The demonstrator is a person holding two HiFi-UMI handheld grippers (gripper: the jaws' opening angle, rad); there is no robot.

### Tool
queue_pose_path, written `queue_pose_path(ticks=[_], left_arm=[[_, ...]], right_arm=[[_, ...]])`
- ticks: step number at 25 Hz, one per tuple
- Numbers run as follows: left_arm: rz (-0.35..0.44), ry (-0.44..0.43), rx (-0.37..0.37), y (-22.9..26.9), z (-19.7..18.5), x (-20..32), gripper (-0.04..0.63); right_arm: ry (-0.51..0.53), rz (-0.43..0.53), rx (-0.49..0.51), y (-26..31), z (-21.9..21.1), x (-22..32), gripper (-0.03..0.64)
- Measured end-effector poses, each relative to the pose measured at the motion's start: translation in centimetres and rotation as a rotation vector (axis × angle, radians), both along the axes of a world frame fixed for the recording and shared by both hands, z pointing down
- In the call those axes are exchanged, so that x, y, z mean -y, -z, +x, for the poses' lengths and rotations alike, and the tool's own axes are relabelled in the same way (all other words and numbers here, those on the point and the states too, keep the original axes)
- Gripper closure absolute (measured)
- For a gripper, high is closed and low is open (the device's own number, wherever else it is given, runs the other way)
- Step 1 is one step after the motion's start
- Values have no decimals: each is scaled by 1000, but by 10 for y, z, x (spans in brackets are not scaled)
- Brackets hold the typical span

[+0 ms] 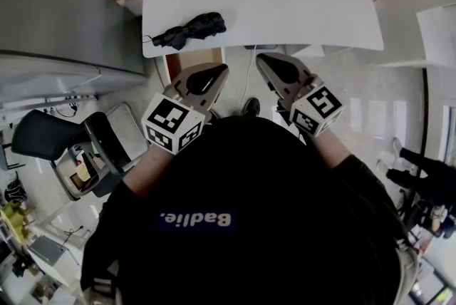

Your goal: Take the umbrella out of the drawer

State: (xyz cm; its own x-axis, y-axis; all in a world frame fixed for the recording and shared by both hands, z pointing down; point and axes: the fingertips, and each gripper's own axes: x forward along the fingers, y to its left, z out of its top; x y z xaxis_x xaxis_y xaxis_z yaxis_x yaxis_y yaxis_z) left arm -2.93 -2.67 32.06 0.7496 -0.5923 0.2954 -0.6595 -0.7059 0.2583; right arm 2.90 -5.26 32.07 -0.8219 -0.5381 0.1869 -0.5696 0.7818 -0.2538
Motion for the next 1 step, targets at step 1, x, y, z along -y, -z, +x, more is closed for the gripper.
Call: queue_pose_path(ticks=[1], left_arm=[[-1,-1,-1,0,0,0,594]], right_arm=[[0,0,0,0,-1,0,591]])
